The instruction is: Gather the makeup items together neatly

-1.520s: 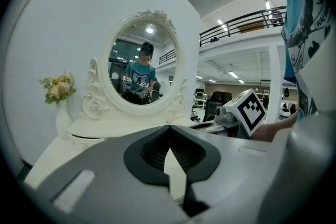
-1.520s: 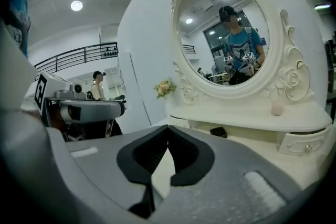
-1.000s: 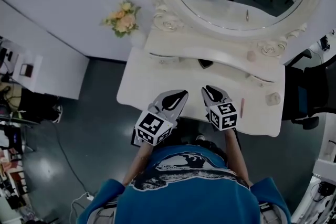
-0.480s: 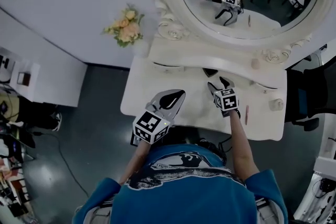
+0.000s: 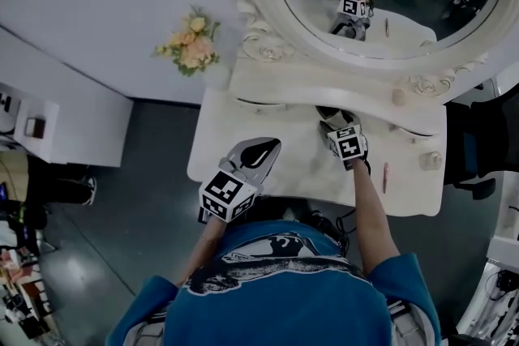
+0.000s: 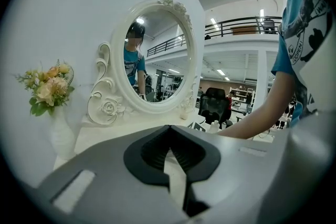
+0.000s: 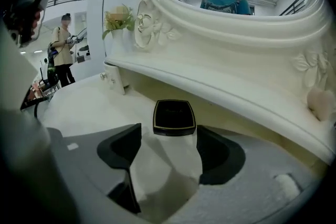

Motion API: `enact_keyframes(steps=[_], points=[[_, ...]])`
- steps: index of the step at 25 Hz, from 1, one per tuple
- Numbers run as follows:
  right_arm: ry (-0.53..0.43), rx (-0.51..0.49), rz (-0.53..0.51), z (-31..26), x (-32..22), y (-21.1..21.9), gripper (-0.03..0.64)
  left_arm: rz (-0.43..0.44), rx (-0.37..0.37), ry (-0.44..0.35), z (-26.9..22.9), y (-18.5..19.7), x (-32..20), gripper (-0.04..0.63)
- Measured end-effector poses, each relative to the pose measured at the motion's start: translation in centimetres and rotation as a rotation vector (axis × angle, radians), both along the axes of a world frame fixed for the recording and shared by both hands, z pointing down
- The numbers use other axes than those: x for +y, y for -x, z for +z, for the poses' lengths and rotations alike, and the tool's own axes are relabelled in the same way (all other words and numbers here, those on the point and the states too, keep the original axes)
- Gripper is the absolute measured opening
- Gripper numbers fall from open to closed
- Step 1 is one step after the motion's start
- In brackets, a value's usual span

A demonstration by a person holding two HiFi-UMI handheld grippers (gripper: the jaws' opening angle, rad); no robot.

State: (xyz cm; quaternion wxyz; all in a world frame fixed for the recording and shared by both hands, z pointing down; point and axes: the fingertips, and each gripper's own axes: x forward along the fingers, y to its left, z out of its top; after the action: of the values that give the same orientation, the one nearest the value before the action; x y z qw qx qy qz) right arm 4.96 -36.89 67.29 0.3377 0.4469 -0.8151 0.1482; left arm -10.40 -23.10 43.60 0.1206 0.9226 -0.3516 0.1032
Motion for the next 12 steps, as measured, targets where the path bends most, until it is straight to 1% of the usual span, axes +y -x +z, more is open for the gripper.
enact_keyframes(steps=[4,7,10,12], points=[[0.013,-0.042,0.043,0.4,-1.0,-0.1,0.327,-0.016,-0.014,0.01,0.4,1.0,-0.1,0.012],[0.032,-0.057,0.049,0.5,-1.5,-0.2,0.328,-0.02,-0.021,0.013,0.5,1.3,-0.1,0.012],[0.037,-0.054,0.046,0.4,-1.3,-0.2,0.279,-0.032,-0.023,0.016,0.7,1.8,-0.1,0.012],[0.041,-0.059,0.054,0.4,-1.1,0.0,0.278,-0.041,-0.023,0.019,0.8,2.1,-0.2,0.012]])
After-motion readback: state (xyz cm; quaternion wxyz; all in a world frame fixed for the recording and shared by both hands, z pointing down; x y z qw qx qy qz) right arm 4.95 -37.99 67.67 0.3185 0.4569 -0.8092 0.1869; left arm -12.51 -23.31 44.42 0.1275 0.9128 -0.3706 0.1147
